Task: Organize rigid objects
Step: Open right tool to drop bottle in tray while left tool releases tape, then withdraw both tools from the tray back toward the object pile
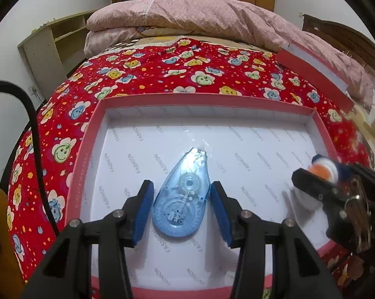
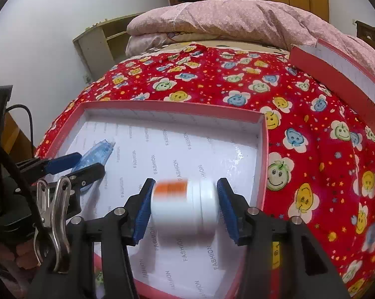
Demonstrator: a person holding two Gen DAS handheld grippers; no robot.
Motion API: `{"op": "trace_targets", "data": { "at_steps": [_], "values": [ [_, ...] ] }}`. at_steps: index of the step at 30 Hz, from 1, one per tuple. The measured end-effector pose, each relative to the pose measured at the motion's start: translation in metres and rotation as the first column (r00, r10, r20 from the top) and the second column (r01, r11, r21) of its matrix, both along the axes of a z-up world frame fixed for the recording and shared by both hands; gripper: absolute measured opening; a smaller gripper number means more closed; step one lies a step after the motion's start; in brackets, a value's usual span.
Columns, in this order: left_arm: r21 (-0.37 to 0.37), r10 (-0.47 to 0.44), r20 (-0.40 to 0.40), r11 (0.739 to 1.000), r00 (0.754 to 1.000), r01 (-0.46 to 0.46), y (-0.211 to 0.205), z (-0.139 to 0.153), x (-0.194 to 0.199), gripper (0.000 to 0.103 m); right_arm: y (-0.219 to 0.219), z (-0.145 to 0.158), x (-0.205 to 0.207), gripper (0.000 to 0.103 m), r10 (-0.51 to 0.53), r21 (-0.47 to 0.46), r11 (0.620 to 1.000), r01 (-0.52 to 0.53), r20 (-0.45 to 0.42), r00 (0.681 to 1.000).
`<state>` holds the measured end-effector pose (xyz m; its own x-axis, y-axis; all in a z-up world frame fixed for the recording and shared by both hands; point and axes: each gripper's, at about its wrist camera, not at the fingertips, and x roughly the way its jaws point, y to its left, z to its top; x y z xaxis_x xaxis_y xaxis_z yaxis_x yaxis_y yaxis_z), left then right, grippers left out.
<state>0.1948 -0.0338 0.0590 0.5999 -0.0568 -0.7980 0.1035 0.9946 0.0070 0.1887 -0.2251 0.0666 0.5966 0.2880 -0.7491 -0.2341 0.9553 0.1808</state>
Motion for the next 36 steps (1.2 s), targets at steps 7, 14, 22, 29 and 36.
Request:
{"op": "trace_targets", "data": {
  "at_steps": [7, 14, 22, 29, 36],
  "values": [
    [-0.003, 0.028, 0.019, 1.000, 0.999, -0.028, 0.010, 0.017, -0.015, 0.060, -0.006, 0.019, -0.010, 0.062, -0.014, 0.039, 0.999, 0.013, 0.026, 1.000],
    [0.003, 0.017, 0.045, 1.000, 0.999, -0.017, 0.016, 0.035, -0.047, 0.061, -0.012, 0.037, -0.035, 0.062, -0.014, 0.051, 0.999, 0.012, 0.039, 0.999],
    [-0.011, 0.007, 0.044, 1.000, 0.999, -0.006, 0.024, 0.037, -0.085, 0.061, -0.014, 0.046, -0.073, 0.062, -0.007, 0.044, 0.999, 0.005, 0.037, 0.999],
    [-0.031, -0.013, 0.009, 0.999, 1.000, 0.013, 0.026, 0.026, -0.114, 0.061, -0.011, 0.039, -0.108, 0.062, 0.015, 0.020, 1.000, -0.015, 0.012, 1.000],
    [-0.050, -0.021, -0.047, 0.999, 0.999, 0.018, 0.025, 0.012, -0.133, 0.061, -0.013, 0.020, -0.140, 0.062, 0.027, -0.007, 1.000, -0.027, -0.032, 0.999]
  ]
}}
